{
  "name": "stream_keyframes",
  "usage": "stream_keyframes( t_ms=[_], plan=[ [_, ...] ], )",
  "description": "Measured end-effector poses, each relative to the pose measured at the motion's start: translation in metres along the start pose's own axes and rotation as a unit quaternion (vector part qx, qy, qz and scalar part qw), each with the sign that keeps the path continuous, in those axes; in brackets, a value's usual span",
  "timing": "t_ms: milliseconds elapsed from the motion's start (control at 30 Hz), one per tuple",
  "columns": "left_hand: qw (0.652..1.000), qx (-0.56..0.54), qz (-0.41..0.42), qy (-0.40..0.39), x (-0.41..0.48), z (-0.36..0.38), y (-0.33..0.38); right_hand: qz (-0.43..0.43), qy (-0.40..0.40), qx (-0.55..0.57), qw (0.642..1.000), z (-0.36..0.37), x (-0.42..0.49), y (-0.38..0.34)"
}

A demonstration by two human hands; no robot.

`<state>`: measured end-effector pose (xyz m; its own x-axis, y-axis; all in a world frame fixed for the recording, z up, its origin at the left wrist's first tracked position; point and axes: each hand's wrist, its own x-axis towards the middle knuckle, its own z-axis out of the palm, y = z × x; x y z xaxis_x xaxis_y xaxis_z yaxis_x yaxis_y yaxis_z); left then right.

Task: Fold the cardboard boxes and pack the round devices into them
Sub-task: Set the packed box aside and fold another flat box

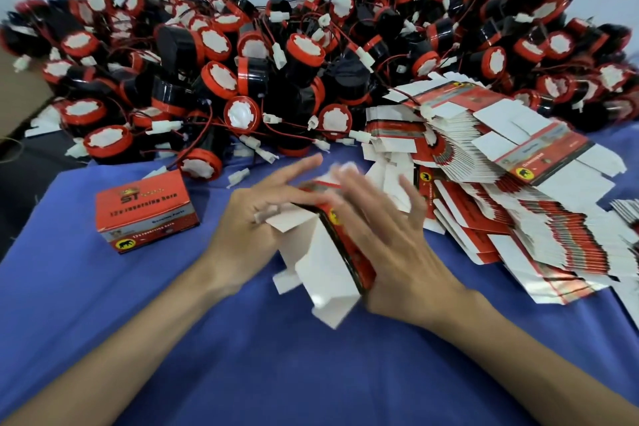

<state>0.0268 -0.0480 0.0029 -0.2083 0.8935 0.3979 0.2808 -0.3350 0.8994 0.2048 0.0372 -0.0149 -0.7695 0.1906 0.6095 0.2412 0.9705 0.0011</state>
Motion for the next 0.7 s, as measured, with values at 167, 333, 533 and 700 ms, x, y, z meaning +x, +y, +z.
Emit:
stream_keyframes(
  t_ms=[167, 333, 533, 700],
  plan=[
    [0.993, -0.111, -0.025, -0.002, -0.002, -0.004, -0.008, 0.037, 0.045, 0.145, 0.988, -0.005, 0.0, 0.0],
    [0.992, 0.033, 0.106, -0.06, -0.007, 0.002, -0.008, 0.103, 0.159, 0.277, 0.942, -0.006, 0.001, -0.008],
    [0.97, 0.073, 0.233, -0.011, -0.015, 0.023, -0.001, 0.032, 0.126, 0.28, 0.951, -0.003, -0.001, -0.012],
    [0.974, 0.15, 0.169, 0.032, -0.013, 0.018, 0.008, 0.009, 0.104, 0.305, 0.947, -0.005, -0.002, -0.005]
  ],
)
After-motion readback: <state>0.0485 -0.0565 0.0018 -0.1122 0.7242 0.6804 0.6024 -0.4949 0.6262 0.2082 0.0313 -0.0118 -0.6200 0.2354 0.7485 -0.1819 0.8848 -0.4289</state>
